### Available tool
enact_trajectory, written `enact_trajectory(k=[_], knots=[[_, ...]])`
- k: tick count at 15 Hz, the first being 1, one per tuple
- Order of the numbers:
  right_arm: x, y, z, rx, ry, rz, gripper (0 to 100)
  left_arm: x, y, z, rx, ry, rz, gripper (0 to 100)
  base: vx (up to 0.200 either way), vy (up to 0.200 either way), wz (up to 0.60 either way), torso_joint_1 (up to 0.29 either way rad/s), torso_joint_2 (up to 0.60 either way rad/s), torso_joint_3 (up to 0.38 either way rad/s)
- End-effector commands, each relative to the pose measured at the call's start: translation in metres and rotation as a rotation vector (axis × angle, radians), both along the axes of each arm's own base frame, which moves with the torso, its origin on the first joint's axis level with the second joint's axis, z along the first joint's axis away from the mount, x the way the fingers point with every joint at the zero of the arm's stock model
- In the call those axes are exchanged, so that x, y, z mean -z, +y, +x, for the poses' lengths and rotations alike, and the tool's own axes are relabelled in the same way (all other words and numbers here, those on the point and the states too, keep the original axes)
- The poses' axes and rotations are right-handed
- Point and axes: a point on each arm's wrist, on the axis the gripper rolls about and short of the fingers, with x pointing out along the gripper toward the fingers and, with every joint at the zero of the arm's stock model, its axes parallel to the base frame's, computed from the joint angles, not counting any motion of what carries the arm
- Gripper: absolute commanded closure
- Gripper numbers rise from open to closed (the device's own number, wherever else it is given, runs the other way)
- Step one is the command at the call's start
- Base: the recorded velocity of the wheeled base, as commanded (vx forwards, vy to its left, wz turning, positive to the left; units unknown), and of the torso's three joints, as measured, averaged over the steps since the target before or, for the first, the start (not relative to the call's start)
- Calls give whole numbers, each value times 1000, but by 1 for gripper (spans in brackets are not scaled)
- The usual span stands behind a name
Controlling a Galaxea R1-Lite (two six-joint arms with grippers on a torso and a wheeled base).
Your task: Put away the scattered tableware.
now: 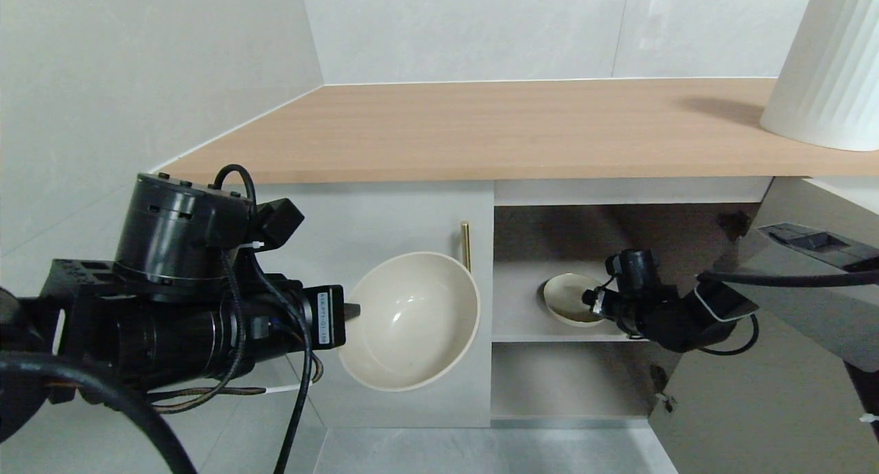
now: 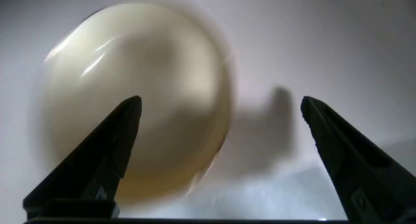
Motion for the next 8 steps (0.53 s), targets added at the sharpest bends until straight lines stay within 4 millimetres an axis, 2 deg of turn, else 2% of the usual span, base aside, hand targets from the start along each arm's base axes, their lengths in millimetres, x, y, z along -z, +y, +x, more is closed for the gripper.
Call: enact_trajectory(k=[1,2,4,5,6,8], knots=[[-45,17,-42,-155,18,32,0,9,-8,-2,32,27,19,100,0,0,0,0,0,0],[-54,20,-51,-187,36,22,0,12,-11,-2,41,34,24,100,0,0,0,0,0,0],[-90,25,-82,-260,65,6,0,26,-19,2,69,65,73,100,0,0,0,0,0,0],[-110,26,-100,-322,78,20,0,40,-21,4,82,78,158,100,0,0,0,0,0,0],[-117,28,-109,-361,90,28,0,46,-22,4,89,81,199,100,0,0,0,0,0,0],[-146,33,-140,-457,86,35,0,59,-32,5,95,86,269,100,0,0,0,0,0,0]])
